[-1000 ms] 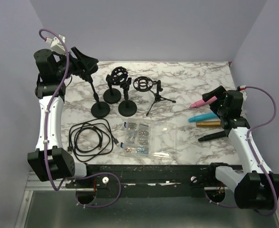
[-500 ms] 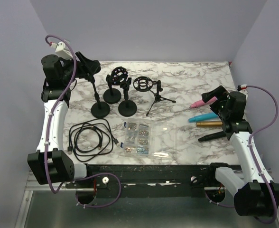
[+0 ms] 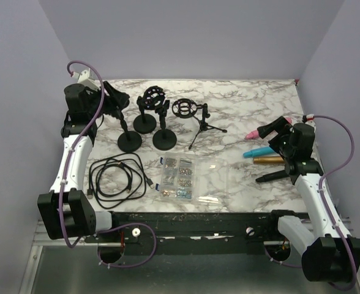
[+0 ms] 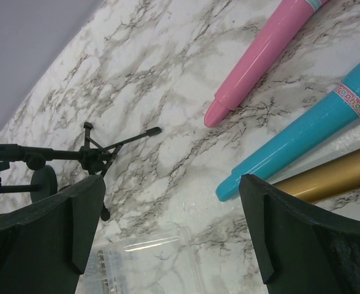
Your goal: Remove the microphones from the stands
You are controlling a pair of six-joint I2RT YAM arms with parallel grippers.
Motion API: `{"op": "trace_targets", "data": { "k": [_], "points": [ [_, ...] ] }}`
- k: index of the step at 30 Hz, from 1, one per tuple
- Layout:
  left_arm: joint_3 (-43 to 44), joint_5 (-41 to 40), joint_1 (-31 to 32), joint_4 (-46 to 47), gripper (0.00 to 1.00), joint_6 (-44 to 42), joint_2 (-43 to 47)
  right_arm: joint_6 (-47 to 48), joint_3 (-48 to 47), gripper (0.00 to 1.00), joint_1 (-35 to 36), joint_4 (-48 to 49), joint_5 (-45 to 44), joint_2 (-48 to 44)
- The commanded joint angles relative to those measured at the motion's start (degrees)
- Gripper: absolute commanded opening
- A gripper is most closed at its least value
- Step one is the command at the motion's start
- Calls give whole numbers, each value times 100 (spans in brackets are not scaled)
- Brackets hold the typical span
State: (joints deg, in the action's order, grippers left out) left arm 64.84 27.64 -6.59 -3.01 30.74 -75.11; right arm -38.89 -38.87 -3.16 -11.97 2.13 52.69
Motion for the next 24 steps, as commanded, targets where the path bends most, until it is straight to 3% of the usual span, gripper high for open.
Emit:
{"op": "trace_targets", "data": {
  "k": [1,9,19,24],
  "points": [
    [-520,-179,33,-1537,56,97,-401,151,113,100,20,-64,155,-162],
    [-476,-442,34,-1671,56,-86,-56,159,-7,100,24,-181,364,-332],
    [1251,191,34,-2045,91,-69,214,638,-955,100,24,-1064,928,-28],
    [1668,624,187,-2000,96,-88,366,768,-1315,100,24,-1459,1071,17]
  ]
}}
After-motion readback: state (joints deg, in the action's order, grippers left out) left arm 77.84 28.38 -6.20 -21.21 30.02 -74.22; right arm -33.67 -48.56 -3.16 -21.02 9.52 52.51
